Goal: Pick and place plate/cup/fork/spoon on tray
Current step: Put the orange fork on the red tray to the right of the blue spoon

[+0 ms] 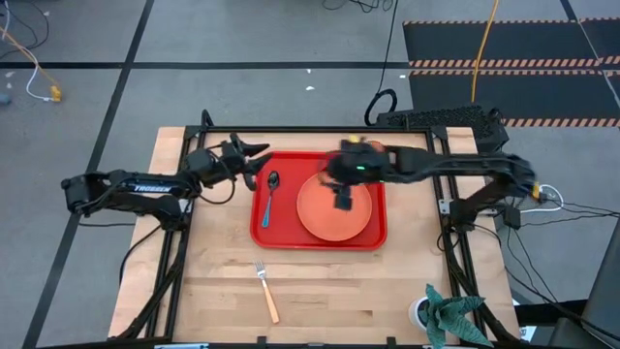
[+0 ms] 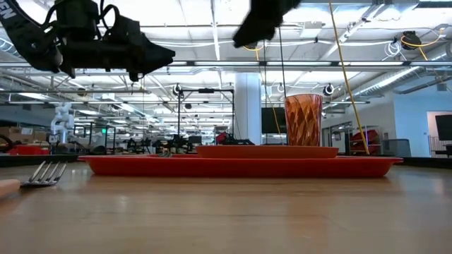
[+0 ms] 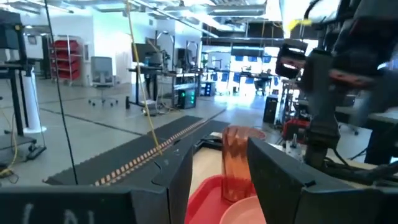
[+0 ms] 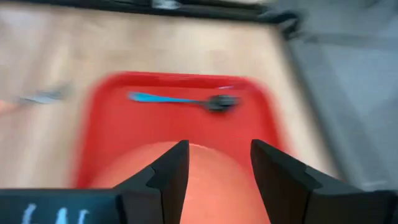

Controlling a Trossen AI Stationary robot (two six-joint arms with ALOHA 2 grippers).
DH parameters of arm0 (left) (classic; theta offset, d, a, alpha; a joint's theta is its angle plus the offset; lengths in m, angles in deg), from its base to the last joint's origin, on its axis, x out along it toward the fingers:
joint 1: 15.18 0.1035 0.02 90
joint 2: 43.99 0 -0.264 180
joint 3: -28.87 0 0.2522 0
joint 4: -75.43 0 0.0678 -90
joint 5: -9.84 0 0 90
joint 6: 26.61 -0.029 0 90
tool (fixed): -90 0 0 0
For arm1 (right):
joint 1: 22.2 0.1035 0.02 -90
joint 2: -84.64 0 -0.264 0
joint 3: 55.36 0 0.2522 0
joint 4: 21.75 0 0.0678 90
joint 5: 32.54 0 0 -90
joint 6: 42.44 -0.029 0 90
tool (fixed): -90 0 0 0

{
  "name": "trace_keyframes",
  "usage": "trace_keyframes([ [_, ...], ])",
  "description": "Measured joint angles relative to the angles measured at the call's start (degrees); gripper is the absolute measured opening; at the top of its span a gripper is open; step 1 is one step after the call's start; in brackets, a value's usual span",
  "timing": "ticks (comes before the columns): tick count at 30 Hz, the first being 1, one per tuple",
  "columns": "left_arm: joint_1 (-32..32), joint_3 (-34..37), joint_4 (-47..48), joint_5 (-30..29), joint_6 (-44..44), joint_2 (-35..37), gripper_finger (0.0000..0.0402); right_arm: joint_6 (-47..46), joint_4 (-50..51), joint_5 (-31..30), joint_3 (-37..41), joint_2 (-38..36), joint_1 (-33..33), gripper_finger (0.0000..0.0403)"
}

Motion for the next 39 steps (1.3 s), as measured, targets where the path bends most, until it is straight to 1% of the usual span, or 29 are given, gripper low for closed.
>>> trace_keyframes([
  [3,0.2,0.0,-0.2,1.6,-1.5,0.9,0.0154,-7.9,7.8,6.1,-9.7,6.9,1.5,0.0164],
  [5,-0.1,-0.2,-0.8,5.4,-3.0,1.0,0.0154,-12.4,10.7,8.6,-13.8,10.4,3.1,0.0164],
  [7,-0.5,-0.2,-1.2,9.3,-3.9,0.9,0.0154,-16.9,11.1,11.4,-15.9,12.9,4.7,0.0164],
  [11,-1.5,-0.2,-1.8,12.6,-3.8,1.2,0.0154,-28.0,7.1,20.1,-17.3,16.0,7.6,0.0164],
  [13,-1.8,-0.2,-1.9,16.0,-3.5,1.8,0.0154,-34.5,5.2,22.9,-17.3,17.0,8.9,0.0164],
  [16,-2.3,-0.2,-1.7,24.8,-2.1,3.2,0.0154,-40.4,6.0,24.3,-17.3,18.1,11.2,0.0164],
  [19,-3.7,-0.2,-0.5,34.4,-0.7,4.8,0.0154,-43.5,6.6,23.3,-17.3,18.5,13.7,0.0164],
  [21,-5.6,-0.2,3.0,37.0,-0.7,6.0,0.0154,-45.4,6.6,20.5,-17.2,18.5,15.7,0.0164],
  [24,-10.1,-0.2,9.6,37.1,-3.6,8.5,0.0154,-50.3,5.6,14.7,-17.0,18.4,18.6,0.0164],
  [27,-15.7,-0.2,14.5,36.9,-6.4,10.8,0.0154,-54.5,3.6,11.6,-16.9,18.5,21.6,0.0164],
  [30,-22.4,-0.2,17.9,33.6,-6.7,13.4,0.0151,-57.2,2.3,8.5,-16.9,18.4,24.6,0.0164],
  [32,-27.6,-0.2,23.4,29.6,-6.8,14.4,0.014,-58.8,3.0,5.6,-16.9,18.4,26.4,0.0164],
  [34,-33.3,-0.2,29.4,24.4,-6.9,14.7,0.0121,-60.5,3.9,2.4,-16.9,18.4,27.8,0.0164],
  [36,-39.5,-0.4,35.2,17.9,-6.4,14.7,0.0099,-62.3,5.2,-0.5,-16.9,18.4,28.7,0.0164],
  [39,-48.6,-2.5,45.3,6.2,-5.8,13.7,0.0068,-65.8,9.7,-3.9,-16.9,18.4,29.8,0.0164],
])
